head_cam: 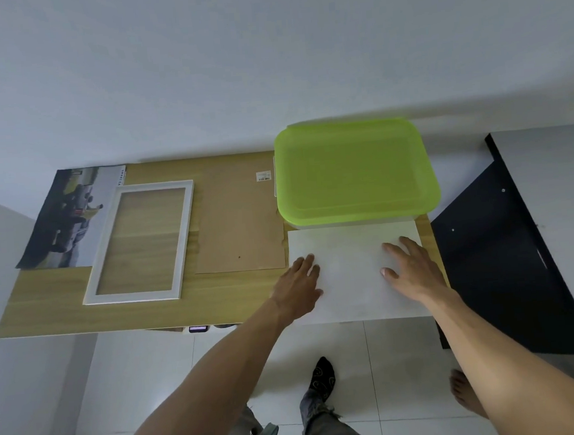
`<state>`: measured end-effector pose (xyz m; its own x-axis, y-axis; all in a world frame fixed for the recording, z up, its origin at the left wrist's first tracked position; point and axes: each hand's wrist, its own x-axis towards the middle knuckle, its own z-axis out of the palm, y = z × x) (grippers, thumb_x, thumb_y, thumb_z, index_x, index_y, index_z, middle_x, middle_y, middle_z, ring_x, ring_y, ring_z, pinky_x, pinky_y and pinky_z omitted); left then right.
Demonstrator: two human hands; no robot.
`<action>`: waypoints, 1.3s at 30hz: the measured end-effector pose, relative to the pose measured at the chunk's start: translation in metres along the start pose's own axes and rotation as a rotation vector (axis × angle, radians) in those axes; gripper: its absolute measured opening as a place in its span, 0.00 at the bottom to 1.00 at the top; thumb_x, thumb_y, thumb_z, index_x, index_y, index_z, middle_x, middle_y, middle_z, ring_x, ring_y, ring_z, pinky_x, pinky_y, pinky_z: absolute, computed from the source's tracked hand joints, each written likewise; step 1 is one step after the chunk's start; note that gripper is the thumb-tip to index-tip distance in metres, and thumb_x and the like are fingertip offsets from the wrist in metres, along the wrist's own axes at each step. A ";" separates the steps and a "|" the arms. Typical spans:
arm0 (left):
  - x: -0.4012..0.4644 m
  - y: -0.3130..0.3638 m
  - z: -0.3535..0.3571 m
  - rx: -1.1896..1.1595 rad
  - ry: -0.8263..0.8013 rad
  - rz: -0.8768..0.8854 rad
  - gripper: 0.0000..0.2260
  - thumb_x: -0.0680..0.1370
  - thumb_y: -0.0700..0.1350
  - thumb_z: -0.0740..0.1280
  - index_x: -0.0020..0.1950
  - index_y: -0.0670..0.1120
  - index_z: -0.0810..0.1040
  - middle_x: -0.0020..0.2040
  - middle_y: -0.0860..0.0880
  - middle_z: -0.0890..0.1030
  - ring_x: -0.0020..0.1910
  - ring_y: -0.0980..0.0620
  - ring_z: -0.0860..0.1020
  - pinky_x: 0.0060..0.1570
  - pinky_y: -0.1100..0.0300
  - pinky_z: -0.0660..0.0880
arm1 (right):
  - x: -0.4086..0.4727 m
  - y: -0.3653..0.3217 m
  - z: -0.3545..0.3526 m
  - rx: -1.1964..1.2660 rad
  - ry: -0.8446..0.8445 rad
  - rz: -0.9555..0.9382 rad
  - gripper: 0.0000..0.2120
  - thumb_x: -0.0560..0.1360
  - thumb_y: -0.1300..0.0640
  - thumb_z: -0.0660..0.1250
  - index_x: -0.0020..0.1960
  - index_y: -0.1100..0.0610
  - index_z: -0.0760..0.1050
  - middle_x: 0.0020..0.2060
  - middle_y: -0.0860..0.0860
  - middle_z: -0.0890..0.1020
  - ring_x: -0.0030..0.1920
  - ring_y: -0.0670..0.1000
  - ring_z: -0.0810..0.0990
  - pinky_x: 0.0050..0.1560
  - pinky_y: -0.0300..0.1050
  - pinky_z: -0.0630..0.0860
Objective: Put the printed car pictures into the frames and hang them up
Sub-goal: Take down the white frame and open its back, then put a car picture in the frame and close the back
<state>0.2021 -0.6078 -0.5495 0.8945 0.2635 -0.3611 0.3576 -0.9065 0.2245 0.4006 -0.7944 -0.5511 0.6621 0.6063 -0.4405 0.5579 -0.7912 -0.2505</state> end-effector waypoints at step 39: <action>-0.125 -0.372 -0.100 -0.125 0.326 -0.483 0.19 0.81 0.52 0.61 0.67 0.42 0.70 0.67 0.44 0.72 0.64 0.44 0.72 0.61 0.51 0.71 | 0.049 -0.444 0.021 -0.005 -0.111 -0.569 0.22 0.81 0.43 0.62 0.71 0.51 0.70 0.69 0.47 0.73 0.64 0.50 0.76 0.60 0.47 0.75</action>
<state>-0.0162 -0.2705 -0.4977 0.6521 0.7419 -0.1563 0.7555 -0.6185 0.2161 0.1753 -0.4152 -0.4799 0.2007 0.9240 -0.3254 0.8134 -0.3423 -0.4704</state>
